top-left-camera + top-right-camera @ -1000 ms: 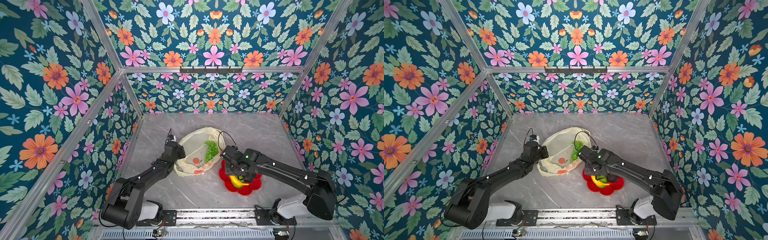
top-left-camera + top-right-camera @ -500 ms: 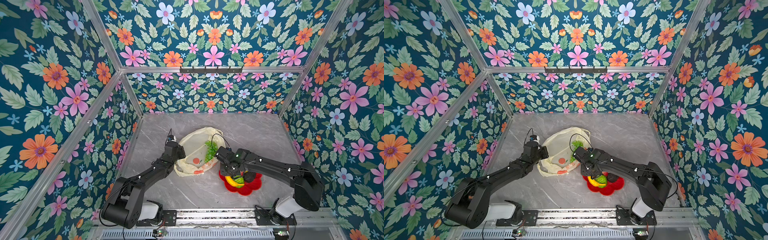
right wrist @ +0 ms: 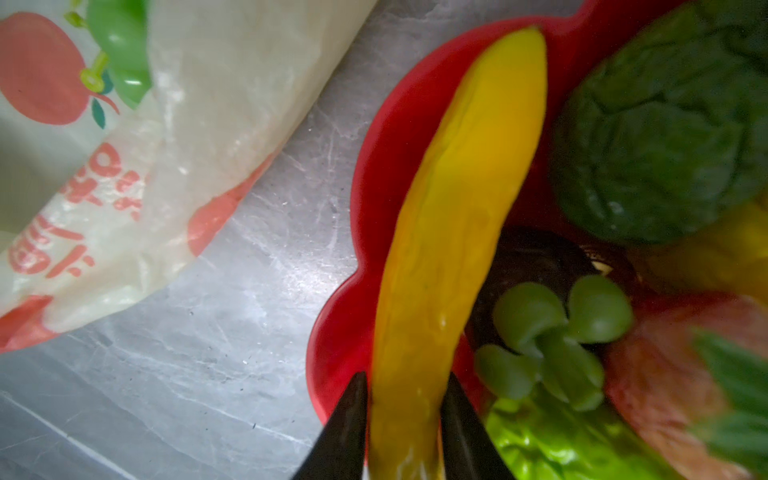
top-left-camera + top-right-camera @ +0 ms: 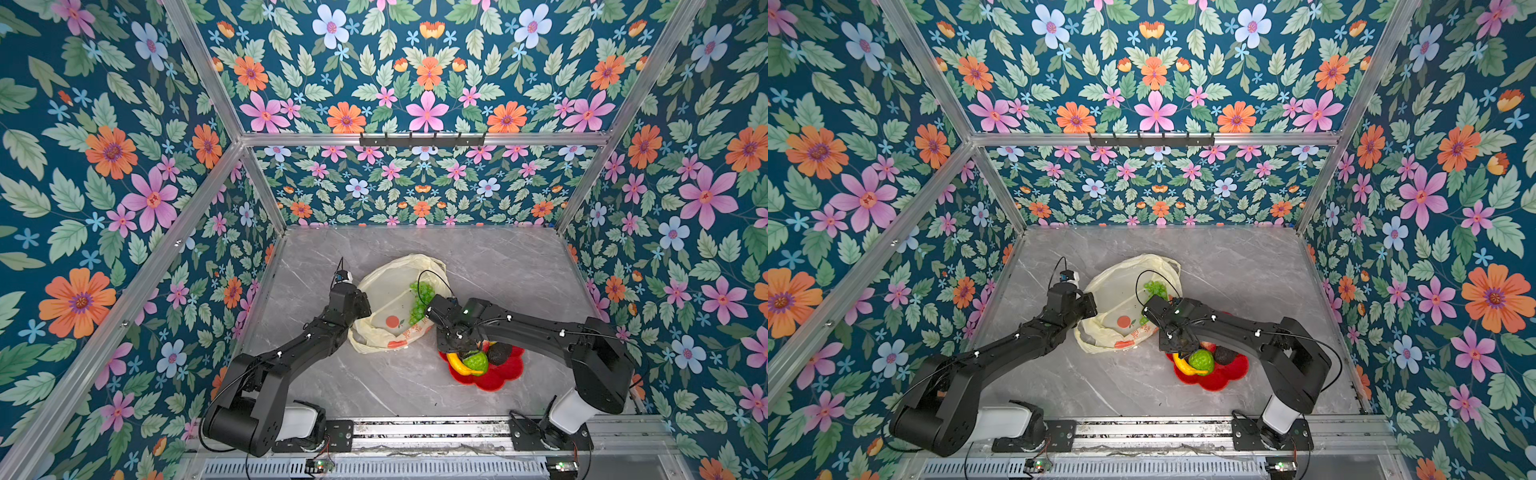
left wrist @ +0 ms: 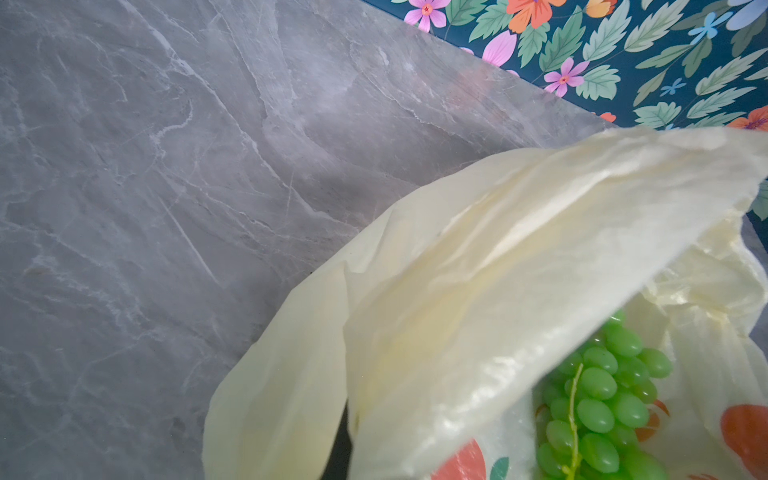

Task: Take the fake fruits out of the plastic bag
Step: 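Lower the yellow banana into the plate and open the right gripper, then move the right gripper back into the bag above the green grapes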

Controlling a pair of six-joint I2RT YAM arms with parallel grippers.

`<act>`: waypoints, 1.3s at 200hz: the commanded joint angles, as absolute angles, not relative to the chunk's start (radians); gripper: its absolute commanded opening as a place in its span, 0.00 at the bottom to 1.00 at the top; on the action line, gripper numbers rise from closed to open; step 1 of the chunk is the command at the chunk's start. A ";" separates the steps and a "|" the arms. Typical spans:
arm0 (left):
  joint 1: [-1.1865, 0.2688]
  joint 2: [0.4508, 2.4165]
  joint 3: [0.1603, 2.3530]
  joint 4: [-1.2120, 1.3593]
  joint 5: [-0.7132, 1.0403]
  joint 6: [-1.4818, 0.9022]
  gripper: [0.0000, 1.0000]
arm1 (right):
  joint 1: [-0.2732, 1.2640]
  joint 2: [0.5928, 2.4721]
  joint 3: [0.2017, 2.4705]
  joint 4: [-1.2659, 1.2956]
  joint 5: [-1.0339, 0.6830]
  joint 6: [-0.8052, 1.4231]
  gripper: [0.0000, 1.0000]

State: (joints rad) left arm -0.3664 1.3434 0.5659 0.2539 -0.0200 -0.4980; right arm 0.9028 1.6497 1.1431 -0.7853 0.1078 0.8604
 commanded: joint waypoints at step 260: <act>-0.459 1.232 0.526 0.321 -0.067 -0.463 0.00 | 0.936 1.888 1.678 -0.840 0.179 0.688 0.38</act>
